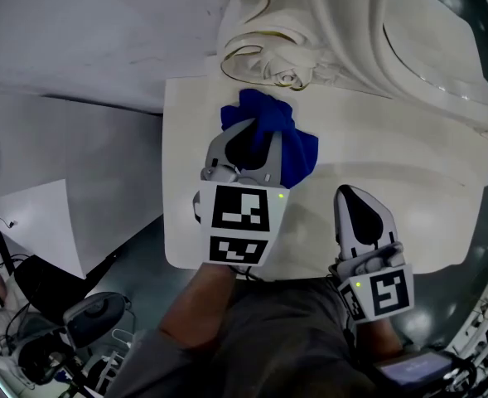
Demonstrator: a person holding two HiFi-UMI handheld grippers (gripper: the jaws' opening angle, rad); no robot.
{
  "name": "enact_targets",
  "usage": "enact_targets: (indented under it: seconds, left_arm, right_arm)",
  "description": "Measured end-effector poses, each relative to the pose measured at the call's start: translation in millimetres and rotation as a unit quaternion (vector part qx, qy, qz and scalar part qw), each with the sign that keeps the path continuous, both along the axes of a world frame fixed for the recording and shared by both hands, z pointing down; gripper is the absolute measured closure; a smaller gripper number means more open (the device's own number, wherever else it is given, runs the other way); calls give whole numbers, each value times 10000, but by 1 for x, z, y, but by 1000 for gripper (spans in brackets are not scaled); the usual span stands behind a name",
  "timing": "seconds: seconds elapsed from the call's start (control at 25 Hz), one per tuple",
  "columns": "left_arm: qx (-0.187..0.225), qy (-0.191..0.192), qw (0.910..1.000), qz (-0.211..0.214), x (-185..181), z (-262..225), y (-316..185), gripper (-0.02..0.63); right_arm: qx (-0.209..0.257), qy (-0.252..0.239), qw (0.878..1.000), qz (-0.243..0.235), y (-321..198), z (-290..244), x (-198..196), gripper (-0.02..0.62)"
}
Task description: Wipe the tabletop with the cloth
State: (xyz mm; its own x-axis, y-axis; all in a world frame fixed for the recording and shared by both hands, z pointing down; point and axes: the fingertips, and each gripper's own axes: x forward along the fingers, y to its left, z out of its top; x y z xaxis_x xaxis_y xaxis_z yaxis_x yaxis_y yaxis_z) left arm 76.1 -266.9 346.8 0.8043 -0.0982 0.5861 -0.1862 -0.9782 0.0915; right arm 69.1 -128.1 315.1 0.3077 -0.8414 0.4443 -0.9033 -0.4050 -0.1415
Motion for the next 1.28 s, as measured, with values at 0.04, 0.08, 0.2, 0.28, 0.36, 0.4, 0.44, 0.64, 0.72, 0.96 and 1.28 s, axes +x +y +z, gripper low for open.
enact_targets:
  seconds: [0.04, 0.08, 0.2, 0.28, 0.36, 0.4, 0.44, 0.64, 0.72, 0.96, 1.28]
  left_arm:
    - [1, 4, 10000, -23, -4, 0, -4, 512]
    - [2, 7, 10000, -48, -8, 0, -8, 512]
    - [9, 16, 9999, -138, -23, -1, -21, 512]
    - [13, 21, 9998, -208, -32, -1, -29, 512]
    - [16, 32, 9996, -275, -40, -2, -37, 512]
    - [15, 49, 9995, -300, -44, -2, -40, 512]
    - [12, 75, 9995, -318, -47, -2, -43, 512]
    - [13, 133, 9990, -423, -62, -1, -53, 512]
    - [34, 139, 9986, -514, -70, -1, -58, 512]
    - [40, 2, 9951, -989, -111, 3, -85, 512]
    - [545, 126, 9780, -2011, -206, -36, -141, 512]
  right_arm:
    - [0, 8, 10000, -27, -4, -1, -3, 580]
    - [1, 17, 10000, -53, -8, -1, -7, 580]
    - [5, 37, 9999, -142, -20, -3, -19, 580]
    - [5, 47, 9998, -217, -28, -4, -28, 580]
    - [4, 68, 9996, -289, -35, -5, -36, 580]
    - [5, 86, 9994, -322, -38, -6, -39, 580]
    - [7, 108, 9993, -352, -41, -8, -42, 580]
    - [52, 232, 9986, -465, -54, -19, -54, 580]
    - [72, 286, 9983, -502, -57, -24, -59, 580]
    - [76, 422, 9969, -653, -64, -34, -76, 580]
    - [246, 513, 9923, -1101, -79, -45, -104, 580]
